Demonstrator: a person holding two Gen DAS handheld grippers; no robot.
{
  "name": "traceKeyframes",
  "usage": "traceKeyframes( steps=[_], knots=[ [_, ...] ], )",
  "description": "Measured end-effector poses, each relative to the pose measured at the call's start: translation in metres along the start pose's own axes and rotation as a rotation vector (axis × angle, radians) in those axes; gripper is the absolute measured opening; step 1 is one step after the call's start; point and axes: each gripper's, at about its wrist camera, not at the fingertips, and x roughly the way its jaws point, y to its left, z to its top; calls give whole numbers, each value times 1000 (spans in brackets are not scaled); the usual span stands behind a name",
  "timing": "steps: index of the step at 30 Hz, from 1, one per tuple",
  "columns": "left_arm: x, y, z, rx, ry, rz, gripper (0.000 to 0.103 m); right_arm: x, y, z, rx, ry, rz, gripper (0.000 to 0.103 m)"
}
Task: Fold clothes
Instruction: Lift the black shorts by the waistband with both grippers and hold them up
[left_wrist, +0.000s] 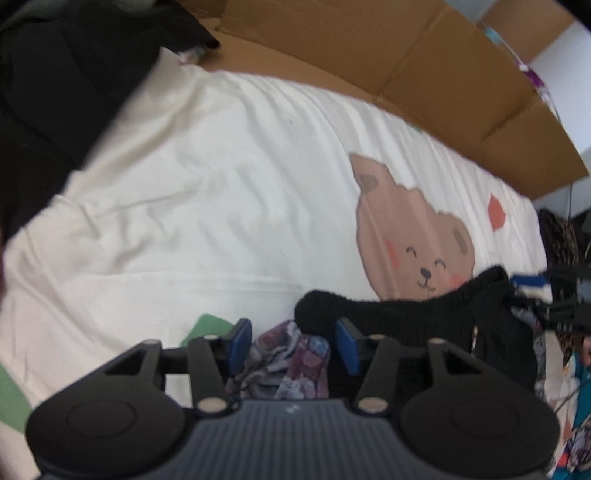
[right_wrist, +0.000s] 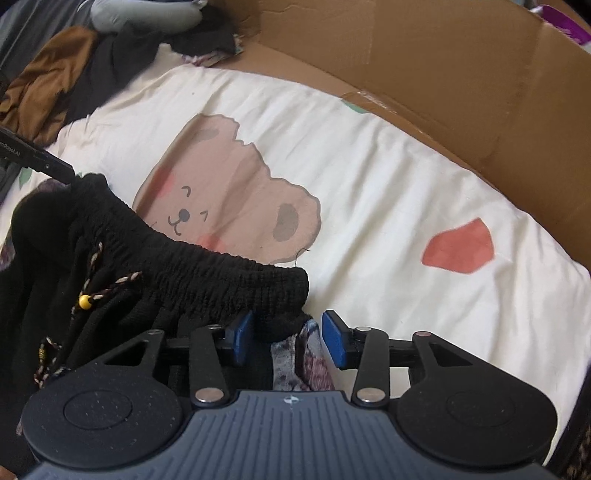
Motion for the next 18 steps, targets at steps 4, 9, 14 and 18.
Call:
traceKeyframes(
  steps=[4,9,14,18],
  knots=[
    [15,-2,-7,70,50,17,53,16,-7,4,-1,36,29,53],
    [22,-2,-11,112,70,19,55,32,-13,3,39,76,86,54],
    [23,-11,-11,206,89,26,53,37,-4,-1,31,111,104,50],
    [25,-23,-13,296,92,30,40,38,6,0,-10,134,90,40]
  ],
)
